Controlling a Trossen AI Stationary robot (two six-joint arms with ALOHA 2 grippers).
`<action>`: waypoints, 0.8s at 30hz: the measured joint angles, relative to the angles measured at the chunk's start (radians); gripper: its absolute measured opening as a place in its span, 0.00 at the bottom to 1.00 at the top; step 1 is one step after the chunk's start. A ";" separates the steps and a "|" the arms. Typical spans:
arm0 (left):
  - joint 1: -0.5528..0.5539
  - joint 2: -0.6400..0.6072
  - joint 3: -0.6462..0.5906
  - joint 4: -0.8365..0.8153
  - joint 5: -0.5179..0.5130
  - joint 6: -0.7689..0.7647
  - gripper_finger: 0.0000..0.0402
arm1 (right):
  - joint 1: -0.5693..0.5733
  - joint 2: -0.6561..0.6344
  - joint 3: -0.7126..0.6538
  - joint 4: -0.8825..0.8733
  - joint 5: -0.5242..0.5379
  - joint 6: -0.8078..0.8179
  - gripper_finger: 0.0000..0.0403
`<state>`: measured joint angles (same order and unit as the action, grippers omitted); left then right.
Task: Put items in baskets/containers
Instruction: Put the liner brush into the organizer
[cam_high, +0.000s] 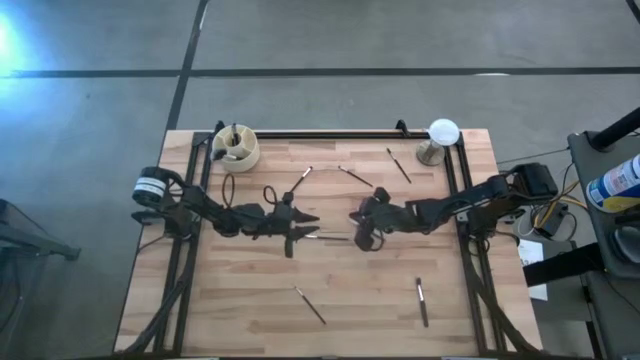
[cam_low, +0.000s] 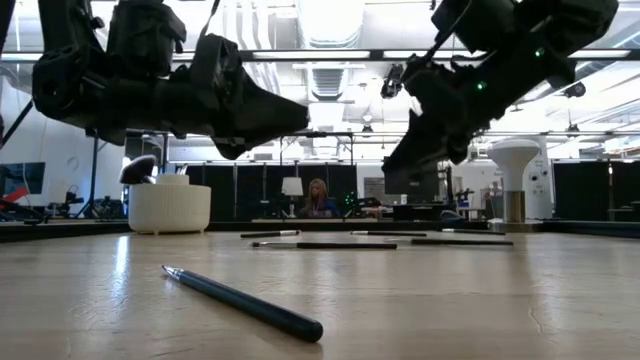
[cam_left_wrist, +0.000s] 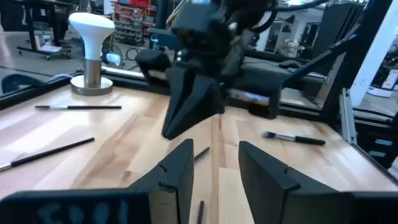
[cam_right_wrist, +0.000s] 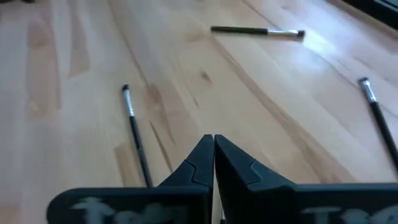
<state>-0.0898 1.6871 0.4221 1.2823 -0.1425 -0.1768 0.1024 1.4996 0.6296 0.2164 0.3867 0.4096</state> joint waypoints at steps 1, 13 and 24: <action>0.000 0.000 0.000 0.001 -0.001 0.000 0.30 | 0.001 -0.005 0.000 -0.005 -0.013 -0.007 0.02; -0.001 0.000 0.001 0.001 0.022 0.019 0.30 | 0.038 -0.009 0.057 -0.549 -0.165 0.179 0.09; -0.001 0.000 0.006 -0.023 0.029 0.019 0.30 | 0.101 -0.006 0.057 -0.626 -0.187 0.292 0.21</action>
<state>-0.0906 1.6871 0.4276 1.2596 -0.1131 -0.1582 0.2035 1.4937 0.6869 -0.4099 0.2001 0.7017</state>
